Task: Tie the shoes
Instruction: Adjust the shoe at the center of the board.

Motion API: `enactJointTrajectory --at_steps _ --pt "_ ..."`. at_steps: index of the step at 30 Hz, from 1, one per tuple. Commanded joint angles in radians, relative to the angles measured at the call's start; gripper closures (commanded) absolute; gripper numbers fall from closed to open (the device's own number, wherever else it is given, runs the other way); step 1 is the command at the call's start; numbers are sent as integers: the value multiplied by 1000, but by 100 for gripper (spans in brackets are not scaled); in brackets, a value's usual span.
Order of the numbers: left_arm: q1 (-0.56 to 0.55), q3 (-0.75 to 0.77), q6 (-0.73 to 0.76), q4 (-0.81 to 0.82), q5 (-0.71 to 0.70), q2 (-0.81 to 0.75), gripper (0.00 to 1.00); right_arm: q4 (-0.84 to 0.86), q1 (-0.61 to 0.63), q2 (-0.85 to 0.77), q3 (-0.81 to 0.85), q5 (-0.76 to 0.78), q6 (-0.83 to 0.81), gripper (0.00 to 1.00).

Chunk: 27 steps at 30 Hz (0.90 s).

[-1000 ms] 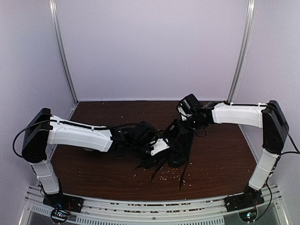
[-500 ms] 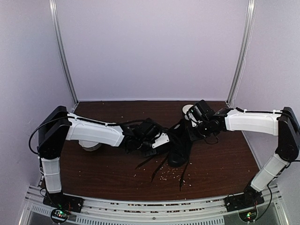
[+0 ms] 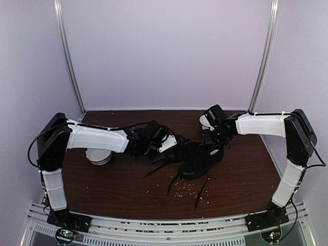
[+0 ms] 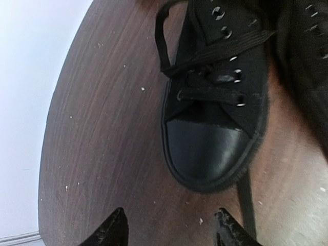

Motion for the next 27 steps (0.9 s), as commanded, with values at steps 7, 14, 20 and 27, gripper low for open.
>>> enactJointTrajectory --at_steps 7,14,20,27 --pt "-62 -53 -32 -41 264 -156 37 -79 13 -216 -113 190 54 7" --pt "-68 121 -67 -128 194 2 39 16 -34 -186 -194 43 105 0" --pt "-120 181 21 -134 133 98 40 45 -44 -78 -138 -38 108 17" --pt "-155 225 50 -160 191 163 42 102 -20 -35 -169 -149 100 41"
